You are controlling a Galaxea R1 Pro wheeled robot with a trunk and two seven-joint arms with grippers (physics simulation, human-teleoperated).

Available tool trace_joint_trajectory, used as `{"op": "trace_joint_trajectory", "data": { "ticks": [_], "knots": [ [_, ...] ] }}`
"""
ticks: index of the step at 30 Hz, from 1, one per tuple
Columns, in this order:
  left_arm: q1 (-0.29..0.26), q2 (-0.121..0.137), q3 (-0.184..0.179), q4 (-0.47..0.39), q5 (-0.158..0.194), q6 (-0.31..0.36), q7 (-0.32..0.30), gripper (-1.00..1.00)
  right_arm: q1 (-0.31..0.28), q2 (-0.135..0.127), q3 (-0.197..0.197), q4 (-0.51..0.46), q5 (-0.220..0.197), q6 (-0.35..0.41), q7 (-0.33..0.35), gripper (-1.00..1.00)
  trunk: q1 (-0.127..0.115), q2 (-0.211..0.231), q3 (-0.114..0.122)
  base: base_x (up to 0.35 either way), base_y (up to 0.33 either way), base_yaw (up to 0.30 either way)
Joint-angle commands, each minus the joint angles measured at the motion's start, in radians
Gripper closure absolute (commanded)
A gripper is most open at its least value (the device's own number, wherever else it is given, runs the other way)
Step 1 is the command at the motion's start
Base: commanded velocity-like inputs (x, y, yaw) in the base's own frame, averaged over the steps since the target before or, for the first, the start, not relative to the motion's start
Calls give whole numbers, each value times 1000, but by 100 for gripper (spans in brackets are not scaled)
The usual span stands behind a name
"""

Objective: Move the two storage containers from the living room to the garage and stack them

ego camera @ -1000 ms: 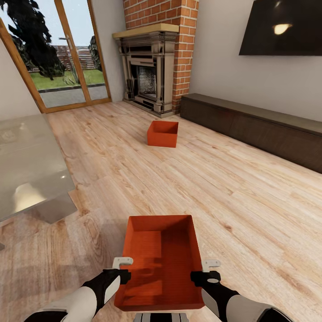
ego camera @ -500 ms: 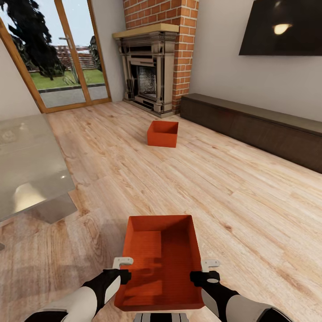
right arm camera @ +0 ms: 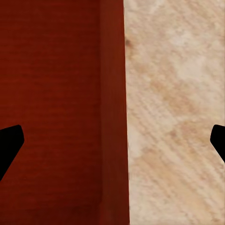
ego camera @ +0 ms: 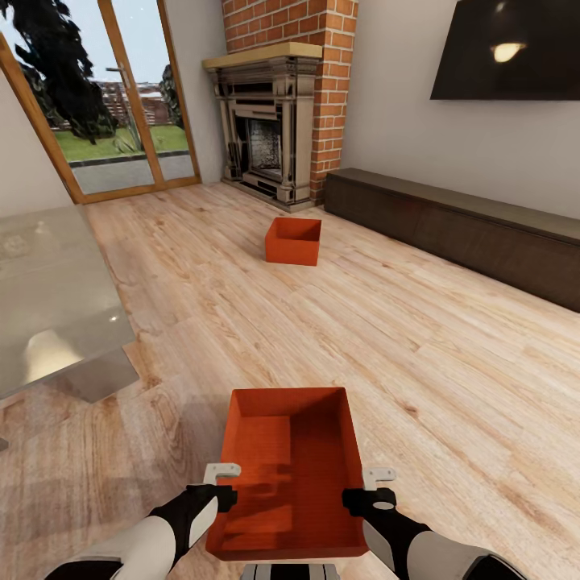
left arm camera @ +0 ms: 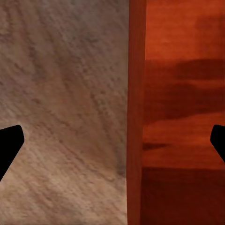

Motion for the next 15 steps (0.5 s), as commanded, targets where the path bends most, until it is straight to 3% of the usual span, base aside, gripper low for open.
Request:
{"op": "trace_joint_trajectory", "data": {
  "ticks": [1, 15],
  "knots": [
    [0, 0, 2, -2, 0, 6, 3, -100, 0, 0, 9, 1, -10, -3, -3, -100, 0, 0, -1, 0, 0, 0],
    [0, 0, 2, -2, 0, 5, 3, -100, 0, 1, 9, 1, -10, -3, -3, -100, 0, 0, -1, 0, 0, 0]
  ]
}}
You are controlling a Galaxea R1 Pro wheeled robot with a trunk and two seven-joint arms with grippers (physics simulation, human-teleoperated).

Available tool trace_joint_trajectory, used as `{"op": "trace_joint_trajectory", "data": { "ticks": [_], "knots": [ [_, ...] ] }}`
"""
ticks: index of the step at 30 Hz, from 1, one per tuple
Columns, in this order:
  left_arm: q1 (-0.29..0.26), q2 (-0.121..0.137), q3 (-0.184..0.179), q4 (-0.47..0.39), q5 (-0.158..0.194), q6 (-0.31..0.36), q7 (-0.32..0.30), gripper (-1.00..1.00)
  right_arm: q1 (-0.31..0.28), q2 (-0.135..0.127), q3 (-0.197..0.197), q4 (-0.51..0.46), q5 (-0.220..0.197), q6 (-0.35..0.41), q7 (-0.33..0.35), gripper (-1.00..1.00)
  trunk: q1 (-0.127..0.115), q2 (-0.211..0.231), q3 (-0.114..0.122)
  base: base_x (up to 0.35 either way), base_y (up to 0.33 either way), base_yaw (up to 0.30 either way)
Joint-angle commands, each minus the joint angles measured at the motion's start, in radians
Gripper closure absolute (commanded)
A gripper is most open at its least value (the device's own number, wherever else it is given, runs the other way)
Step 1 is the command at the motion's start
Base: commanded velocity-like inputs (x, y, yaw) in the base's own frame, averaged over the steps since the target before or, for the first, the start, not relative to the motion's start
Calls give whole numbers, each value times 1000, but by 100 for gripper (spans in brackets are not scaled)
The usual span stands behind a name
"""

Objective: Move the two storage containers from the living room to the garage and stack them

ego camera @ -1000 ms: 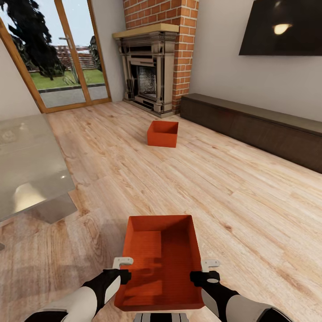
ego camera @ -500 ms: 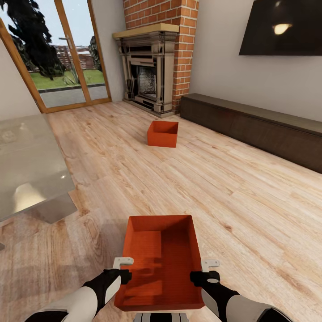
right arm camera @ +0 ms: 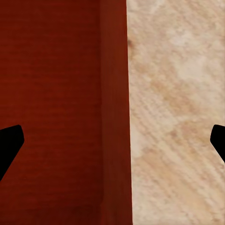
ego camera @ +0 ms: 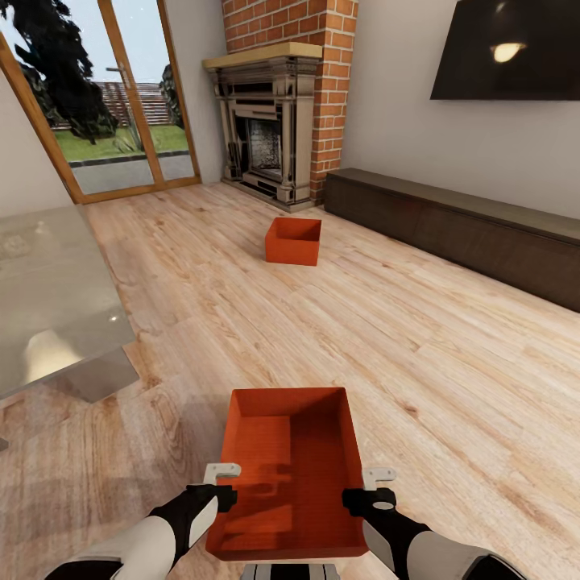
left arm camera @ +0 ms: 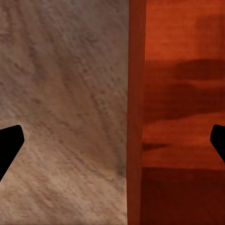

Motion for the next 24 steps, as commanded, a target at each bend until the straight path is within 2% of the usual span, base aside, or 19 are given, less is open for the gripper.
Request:
{"op": "trace_joint_trajectory", "data": {
  "ticks": [1, 3, 4, 24],
  "knots": [
    [0, 0, 2, -2, 0, 6, 3, -100, 0, 0, 9, 1, -10, -3, -3, -100, 0, 0, -1, 0, 0, 0],
    [0, 0, 2, -2, 0, 6, 3, -100, 0, 0, 9, 1, -10, -3, -3, -100, 0, 0, -1, 0, 0, 0],
    [0, 0, 2, -2, 0, 6, 3, 100, 0, -1, 9, 1, -10, -3, -3, 100, 0, 0, -1, 0, 0, 0],
    [0, 0, 2, -4, 0, 6, 8, 100, 0, -3, 9, 1, -10, -3, -3, 100, 0, 0, -1, 0, 0, 0]
  ]
}}
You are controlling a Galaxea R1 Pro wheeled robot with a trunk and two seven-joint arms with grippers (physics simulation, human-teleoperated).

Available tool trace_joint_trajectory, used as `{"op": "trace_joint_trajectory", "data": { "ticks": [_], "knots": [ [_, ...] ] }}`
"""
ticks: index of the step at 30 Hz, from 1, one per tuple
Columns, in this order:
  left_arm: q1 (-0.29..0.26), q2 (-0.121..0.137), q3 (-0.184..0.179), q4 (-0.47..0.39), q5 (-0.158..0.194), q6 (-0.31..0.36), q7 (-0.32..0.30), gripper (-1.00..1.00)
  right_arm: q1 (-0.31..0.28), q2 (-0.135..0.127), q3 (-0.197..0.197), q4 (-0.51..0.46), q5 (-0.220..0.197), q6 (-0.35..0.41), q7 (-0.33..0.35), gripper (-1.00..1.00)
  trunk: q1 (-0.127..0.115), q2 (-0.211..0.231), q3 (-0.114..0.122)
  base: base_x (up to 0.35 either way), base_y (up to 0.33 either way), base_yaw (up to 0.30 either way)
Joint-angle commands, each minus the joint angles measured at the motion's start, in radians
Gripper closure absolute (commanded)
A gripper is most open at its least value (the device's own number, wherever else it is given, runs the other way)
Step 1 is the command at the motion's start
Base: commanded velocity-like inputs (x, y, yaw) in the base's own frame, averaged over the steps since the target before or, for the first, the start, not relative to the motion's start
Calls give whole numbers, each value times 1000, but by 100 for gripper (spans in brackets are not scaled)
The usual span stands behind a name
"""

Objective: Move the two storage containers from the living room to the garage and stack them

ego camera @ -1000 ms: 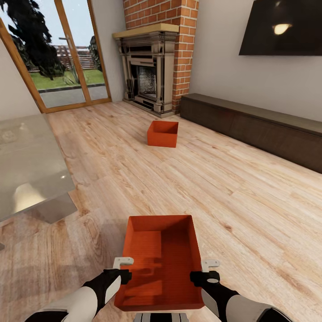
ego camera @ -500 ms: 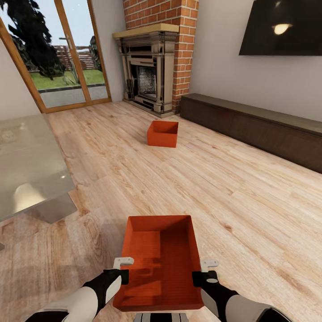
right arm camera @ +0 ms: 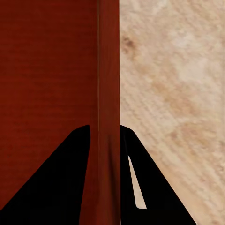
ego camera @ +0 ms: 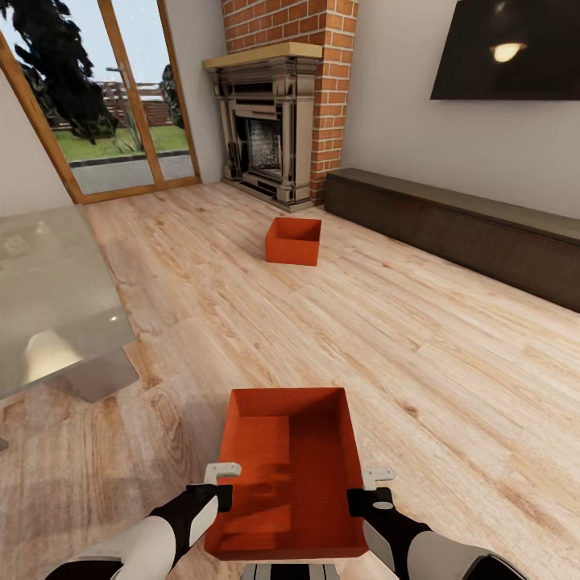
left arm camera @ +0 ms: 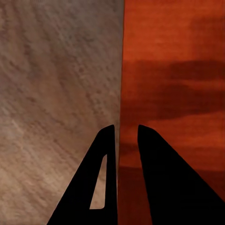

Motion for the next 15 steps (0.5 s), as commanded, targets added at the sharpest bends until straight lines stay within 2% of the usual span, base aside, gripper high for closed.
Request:
{"op": "trace_joint_trajectory", "data": {
  "ticks": [1, 8, 11, 15],
  "knots": [
    [0, 1, 1, -4, -22, 7, 15, 100, -1, -1, -1, 3, -15, -7, -9, 100, 0, 0, -1, 0, 0, 0],
    [0, 1, 1, -4, -22, 6, 16, 100, -1, -5, -1, 3, -15, -7, -9, 100, 0, 0, -1, 0, 0, 0],
    [1, 1, 1, -4, -22, 8, 16, 100, -1, -5, -1, 3, -15, -7, -9, 100, -2, 0, 11, 0, 0, 0],
    [1, 1, 1, -3, -22, 9, 15, 100, -1, -5, -1, 3, -15, -7, -9, 100, -17, 28, 23, 0, 0, 0]
  ]
}}
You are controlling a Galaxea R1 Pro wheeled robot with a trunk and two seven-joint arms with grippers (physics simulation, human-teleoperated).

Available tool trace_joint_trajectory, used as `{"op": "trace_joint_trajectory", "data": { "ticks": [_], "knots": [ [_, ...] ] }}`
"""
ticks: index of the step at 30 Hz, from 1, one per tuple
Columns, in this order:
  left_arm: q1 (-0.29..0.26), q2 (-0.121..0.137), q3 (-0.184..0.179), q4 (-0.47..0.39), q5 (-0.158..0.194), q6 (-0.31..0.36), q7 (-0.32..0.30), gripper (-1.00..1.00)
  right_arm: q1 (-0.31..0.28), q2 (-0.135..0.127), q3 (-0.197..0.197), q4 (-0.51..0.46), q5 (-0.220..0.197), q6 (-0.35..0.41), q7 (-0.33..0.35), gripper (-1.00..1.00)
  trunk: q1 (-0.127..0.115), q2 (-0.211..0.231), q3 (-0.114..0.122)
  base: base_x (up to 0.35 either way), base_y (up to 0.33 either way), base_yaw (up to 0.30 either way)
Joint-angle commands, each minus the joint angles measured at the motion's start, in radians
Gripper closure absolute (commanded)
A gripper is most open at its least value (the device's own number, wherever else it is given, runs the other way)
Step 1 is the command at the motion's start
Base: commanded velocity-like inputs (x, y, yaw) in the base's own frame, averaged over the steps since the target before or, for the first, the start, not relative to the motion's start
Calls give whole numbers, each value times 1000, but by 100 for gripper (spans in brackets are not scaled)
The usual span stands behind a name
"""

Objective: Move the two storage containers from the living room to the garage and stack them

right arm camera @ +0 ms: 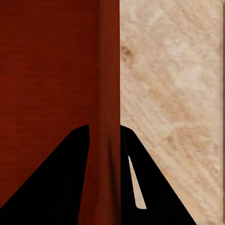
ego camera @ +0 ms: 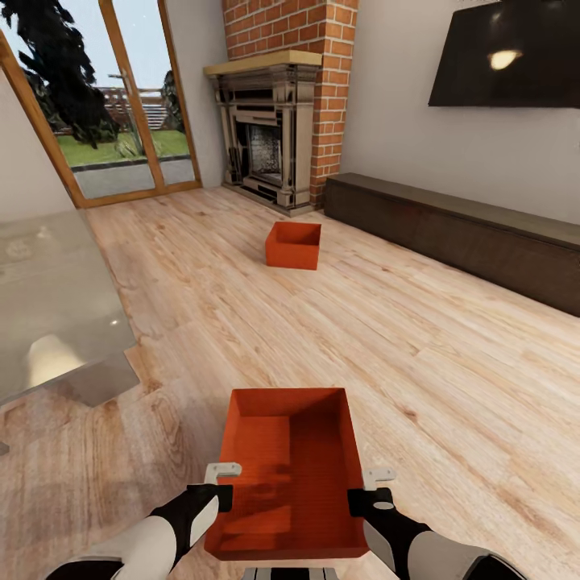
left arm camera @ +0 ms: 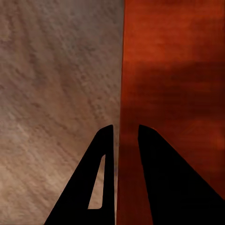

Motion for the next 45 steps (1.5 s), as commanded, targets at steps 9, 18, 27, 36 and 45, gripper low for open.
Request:
{"op": "trace_joint_trajectory", "data": {
  "ticks": [9, 18, 27, 36, 45],
  "knots": [
    [0, 3, -4, -1, -15, 8, 11, 100, -1, -4, -3, 1, -10, -7, -11, 100, -35, 63, 28, 0, 0, 0],
    [0, 3, -4, -1, -15, 9, 9, 100, -1, -4, -3, 1, -9, -8, -11, 100, -69, 126, 56, 0, 0, 0],
    [0, 3, -4, -1, -15, 10, 10, 100, -1, -6, -3, 1, -9, -8, -7, 100, -104, 189, 84, 0, 0, 0],
    [0, 3, -4, -1, -15, 10, 11, 100, -1, -8, -3, 1, -9, -8, -7, 100, -138, 252, 112, 0, 0, 0],
    [0, 3, -4, -1, -15, 10, 11, 100, -1, -9, -3, 1, -9, -8, -7, 100, -173, 315, 140, 0, 0, 0]
  ]
}}
